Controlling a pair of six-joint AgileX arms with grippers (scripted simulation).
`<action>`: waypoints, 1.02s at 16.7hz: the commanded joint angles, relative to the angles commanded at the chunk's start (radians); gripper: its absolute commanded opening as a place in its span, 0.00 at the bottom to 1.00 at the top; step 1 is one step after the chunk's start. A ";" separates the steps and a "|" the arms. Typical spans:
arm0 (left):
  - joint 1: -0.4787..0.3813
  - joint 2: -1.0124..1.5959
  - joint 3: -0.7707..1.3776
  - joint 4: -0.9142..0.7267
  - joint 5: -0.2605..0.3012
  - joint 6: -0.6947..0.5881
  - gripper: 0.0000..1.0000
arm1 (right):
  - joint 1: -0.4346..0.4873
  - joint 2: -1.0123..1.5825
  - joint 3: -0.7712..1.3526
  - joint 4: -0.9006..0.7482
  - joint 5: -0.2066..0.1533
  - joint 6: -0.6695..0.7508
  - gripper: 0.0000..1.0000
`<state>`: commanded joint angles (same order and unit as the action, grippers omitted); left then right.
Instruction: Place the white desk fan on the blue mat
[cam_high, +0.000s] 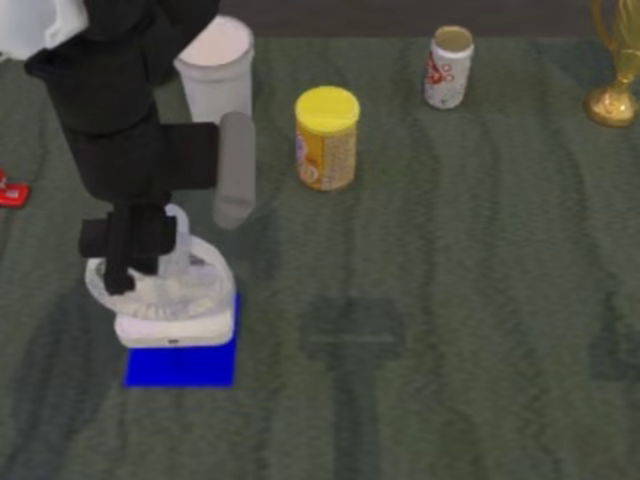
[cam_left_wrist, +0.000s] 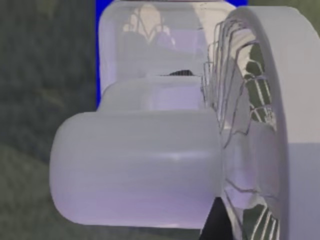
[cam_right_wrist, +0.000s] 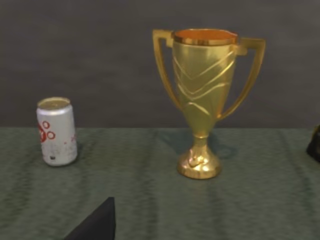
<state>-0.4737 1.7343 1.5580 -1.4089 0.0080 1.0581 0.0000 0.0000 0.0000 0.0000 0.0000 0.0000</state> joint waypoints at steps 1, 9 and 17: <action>0.009 -0.017 -0.025 0.007 0.000 0.025 0.00 | 0.000 0.000 0.000 0.000 0.000 0.000 1.00; 0.016 -0.026 -0.072 0.050 -0.004 0.040 0.00 | 0.000 0.000 0.000 0.000 0.000 0.000 1.00; 0.022 -0.015 -0.164 0.148 0.000 0.047 0.00 | 0.000 0.000 0.000 0.000 0.000 0.000 1.00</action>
<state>-0.4519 1.7191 1.3936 -1.2613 0.0078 1.1055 0.0000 0.0000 0.0000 0.0000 0.0000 0.0000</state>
